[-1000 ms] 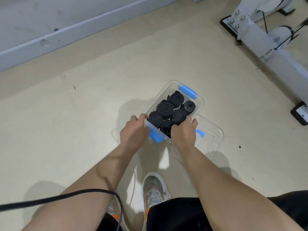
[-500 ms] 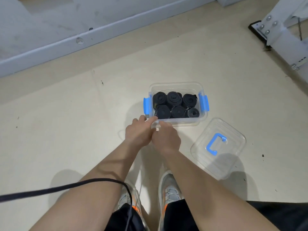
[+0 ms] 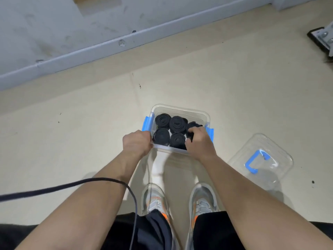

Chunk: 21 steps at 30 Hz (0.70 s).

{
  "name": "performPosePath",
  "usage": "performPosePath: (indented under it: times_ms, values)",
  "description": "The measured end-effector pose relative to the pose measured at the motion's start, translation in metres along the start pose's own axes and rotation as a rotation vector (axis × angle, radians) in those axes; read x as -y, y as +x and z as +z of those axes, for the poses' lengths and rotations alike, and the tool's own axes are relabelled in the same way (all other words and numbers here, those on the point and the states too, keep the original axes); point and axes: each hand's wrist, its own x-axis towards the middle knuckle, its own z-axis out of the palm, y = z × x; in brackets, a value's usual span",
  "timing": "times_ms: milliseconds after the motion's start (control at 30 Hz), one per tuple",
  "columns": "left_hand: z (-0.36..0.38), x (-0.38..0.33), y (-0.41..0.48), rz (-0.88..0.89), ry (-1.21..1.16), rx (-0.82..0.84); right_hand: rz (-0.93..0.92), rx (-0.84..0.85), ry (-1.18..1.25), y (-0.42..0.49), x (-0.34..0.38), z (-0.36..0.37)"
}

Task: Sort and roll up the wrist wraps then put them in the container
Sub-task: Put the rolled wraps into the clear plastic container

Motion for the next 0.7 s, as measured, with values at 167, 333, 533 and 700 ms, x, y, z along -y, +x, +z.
performPosePath:
  times_ms: [167,333,533,700]
  values:
    - [-0.019,-0.034,-0.016,0.067,-0.001,-0.068,0.03,-0.133,0.004,-0.014,-0.007,-0.02]
    - [-0.03,-0.147,-0.026,0.384,-0.402,-0.004,0.3,-0.178,-0.041,-0.024,-0.076,-0.068]
    - [0.019,-0.282,-0.028,0.505,-0.56,0.237,0.844,-0.181,0.092,-0.034,-0.181,-0.107]
    - [0.071,-0.32,-0.005,0.328,-0.524,0.418,1.025,-0.125,0.196,-0.033,-0.224,-0.101]
